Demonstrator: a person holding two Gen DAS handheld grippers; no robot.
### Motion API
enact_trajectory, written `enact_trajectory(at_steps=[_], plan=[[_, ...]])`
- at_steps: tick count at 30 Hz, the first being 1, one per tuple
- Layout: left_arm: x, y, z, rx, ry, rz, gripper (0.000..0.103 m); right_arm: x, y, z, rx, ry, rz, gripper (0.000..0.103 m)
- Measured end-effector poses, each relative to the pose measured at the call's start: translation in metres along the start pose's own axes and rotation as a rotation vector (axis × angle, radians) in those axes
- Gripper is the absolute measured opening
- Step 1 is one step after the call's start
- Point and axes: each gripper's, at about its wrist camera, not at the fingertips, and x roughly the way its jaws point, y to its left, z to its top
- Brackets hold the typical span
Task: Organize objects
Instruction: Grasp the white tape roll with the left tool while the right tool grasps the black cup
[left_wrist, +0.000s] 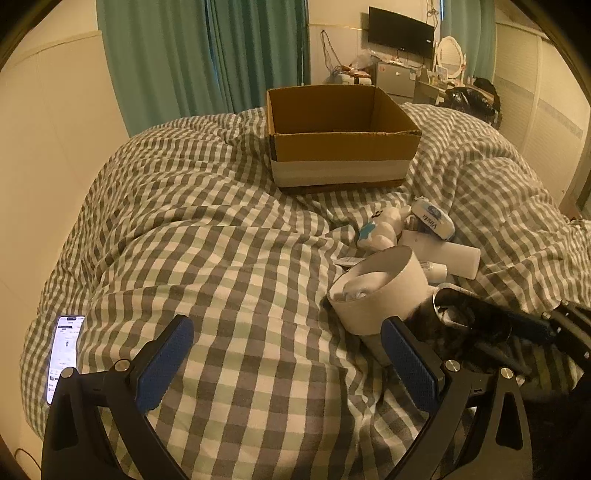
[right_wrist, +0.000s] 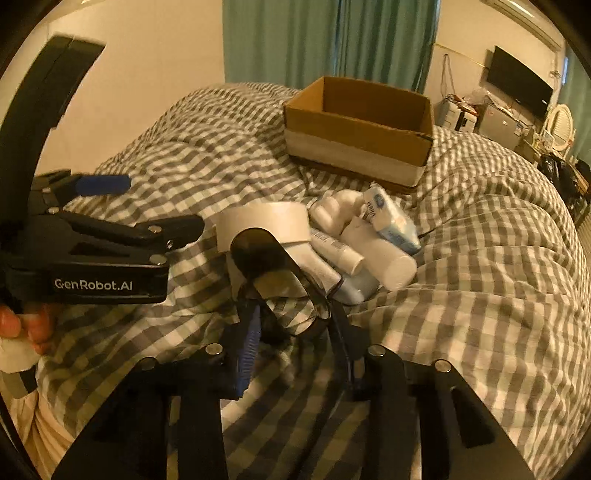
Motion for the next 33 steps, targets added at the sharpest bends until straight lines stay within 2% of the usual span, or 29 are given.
enact_trajectory(at_steps=[6,12,17,22,23,25,33], plan=[[0.0,-0.005,0.001,0.003,-0.003,-0.019,0.103,-0.029,-0.025,0.006,0.033,-0.088,-0.093,0.031],[0.004,-0.024,0.009,-0.005,0.013,-0.131,0.103,-0.046,-0.063,0.009,0.106,-0.128,-0.202,0.031],[0.024,-0.045,0.017,-0.011,0.067,-0.192,0.103,-0.043,-0.074,0.008,0.133,-0.12,-0.189,0.031],[0.058,-0.049,0.017,-0.041,0.173,-0.191,0.101,-0.038,-0.069,0.005,0.112,-0.117,-0.19,0.031],[0.06,-0.049,0.017,-0.045,0.176,-0.191,0.099,-0.037,-0.068,0.005,0.112,-0.117,-0.189,0.031],[0.061,-0.05,0.017,-0.041,0.178,-0.19,0.084,-0.035,-0.067,0.005,0.11,-0.115,-0.187,0.031],[0.048,-0.05,0.018,-0.037,0.14,-0.21,0.082,-0.034,-0.066,0.004,0.104,-0.116,-0.193,0.031]])
